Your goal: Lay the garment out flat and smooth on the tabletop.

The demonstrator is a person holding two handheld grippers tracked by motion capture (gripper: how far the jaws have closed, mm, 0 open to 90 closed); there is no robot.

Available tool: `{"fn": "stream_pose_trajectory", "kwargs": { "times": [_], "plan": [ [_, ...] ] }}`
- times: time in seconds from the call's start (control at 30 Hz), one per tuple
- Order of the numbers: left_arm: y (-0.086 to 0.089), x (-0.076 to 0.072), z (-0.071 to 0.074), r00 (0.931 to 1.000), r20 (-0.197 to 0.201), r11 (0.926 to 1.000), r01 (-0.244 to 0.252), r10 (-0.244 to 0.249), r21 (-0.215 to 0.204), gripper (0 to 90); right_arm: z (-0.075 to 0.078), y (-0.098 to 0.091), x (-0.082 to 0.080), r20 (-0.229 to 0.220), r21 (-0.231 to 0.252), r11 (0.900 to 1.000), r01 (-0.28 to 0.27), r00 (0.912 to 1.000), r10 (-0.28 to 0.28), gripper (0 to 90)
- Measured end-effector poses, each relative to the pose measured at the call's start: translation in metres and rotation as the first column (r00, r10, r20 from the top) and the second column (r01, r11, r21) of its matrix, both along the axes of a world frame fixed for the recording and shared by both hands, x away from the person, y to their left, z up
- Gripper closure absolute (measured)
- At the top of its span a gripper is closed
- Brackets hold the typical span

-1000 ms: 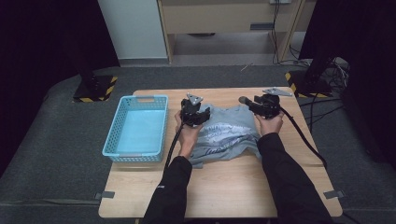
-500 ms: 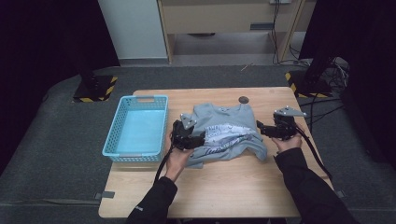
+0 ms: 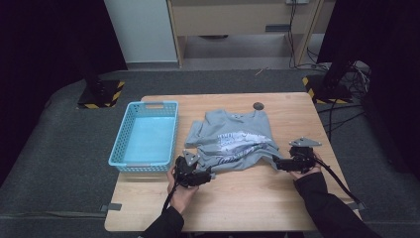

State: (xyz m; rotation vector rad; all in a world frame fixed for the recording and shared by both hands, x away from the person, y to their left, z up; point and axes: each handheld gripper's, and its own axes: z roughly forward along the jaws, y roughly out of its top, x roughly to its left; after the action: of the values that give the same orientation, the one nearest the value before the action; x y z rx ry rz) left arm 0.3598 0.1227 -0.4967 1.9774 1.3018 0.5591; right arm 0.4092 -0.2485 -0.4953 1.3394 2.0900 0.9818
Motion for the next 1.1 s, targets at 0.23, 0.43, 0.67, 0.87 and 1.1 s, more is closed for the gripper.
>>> {"fn": "stream_pose_trajectory", "kwargs": {
  "times": [0.23,0.43,0.67,0.87,1.1],
  "plan": [
    [-0.002,0.001,-0.013,0.9994,-0.031,0.9995,-0.013,0.014,0.028,19.2,-0.010,0.006,0.006,-0.046,-0.021,0.9996,0.020,0.9987,-0.021,8.6],
    [-0.010,-0.002,-0.018,0.9996,-0.028,0.9985,-0.001,0.003,0.055,18.3,-0.007,0.002,0.007,-0.020,-0.031,0.9986,0.042,0.9989,-0.043,8.4],
    [-0.012,0.010,-0.030,0.9982,-0.054,0.9960,-0.020,0.025,0.087,17.8,-0.019,-0.004,0.016,-0.074,-0.044,0.9972,0.060,0.9953,-0.063,7.5],
    [-0.012,0.010,-0.031,0.9983,-0.052,0.9957,-0.020,0.025,0.090,17.5,-0.024,-0.002,0.017,-0.094,-0.079,0.9959,0.045,0.9942,-0.052,6.9],
    [-0.011,0.006,-0.030,0.9975,-0.071,0.9948,0.003,0.005,0.102,16.3,-0.033,0.003,0.014,-0.131,-0.146,0.9893,0.000,0.9912,-0.020,5.5]
  ]
}}
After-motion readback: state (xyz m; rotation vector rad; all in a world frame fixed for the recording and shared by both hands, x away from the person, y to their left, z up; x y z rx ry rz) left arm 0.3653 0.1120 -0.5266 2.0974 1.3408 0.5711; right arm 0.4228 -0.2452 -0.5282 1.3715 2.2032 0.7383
